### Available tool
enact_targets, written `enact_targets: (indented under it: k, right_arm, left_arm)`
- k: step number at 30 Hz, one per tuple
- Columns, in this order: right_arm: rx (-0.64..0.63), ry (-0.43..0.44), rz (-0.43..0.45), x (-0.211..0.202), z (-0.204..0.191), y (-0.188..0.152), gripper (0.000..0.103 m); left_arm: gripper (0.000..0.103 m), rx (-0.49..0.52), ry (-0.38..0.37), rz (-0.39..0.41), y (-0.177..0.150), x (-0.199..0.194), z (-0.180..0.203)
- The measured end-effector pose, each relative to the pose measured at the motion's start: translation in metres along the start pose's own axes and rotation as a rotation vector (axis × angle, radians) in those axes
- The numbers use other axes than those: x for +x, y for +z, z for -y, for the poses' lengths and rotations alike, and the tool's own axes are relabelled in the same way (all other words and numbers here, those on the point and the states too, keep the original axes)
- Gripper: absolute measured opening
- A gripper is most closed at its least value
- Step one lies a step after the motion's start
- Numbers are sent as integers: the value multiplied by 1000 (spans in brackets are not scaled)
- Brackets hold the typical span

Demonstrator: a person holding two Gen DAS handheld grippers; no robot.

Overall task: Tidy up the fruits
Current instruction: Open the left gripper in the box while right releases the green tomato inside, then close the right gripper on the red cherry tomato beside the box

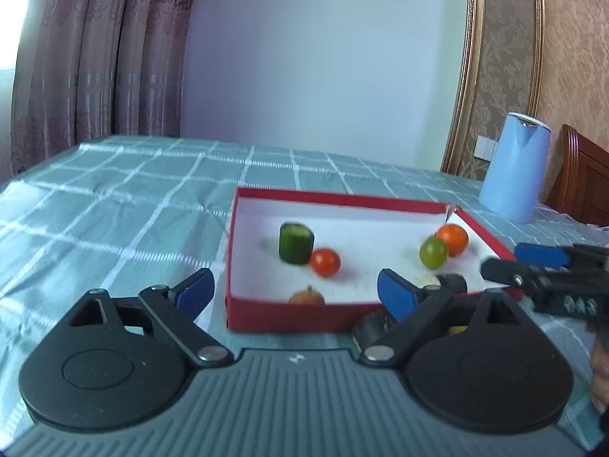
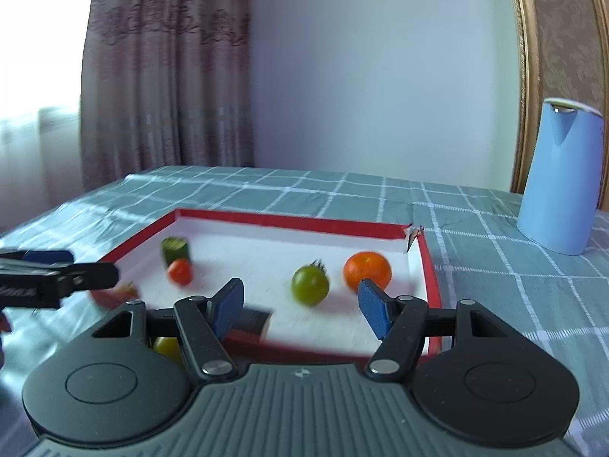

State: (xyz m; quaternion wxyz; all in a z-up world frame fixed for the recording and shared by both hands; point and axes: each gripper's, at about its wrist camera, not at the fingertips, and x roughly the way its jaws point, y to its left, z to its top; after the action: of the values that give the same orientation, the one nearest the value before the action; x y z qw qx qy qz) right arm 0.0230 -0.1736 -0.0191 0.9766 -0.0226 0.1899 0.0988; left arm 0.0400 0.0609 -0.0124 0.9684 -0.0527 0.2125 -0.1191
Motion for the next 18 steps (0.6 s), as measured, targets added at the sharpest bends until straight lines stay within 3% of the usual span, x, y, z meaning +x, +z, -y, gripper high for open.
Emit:
enact_targets:
  k: [8,18]
  right_arm:
    - [-114,21,-45,-25,-27,-24,66]
    - [-58,93,-136,-8,-27,-23,66]
  left_arm:
    - [94,-59,-29,-85,-2,12,-9]
    - [96,-62,-39,-128,-5,17,-10]
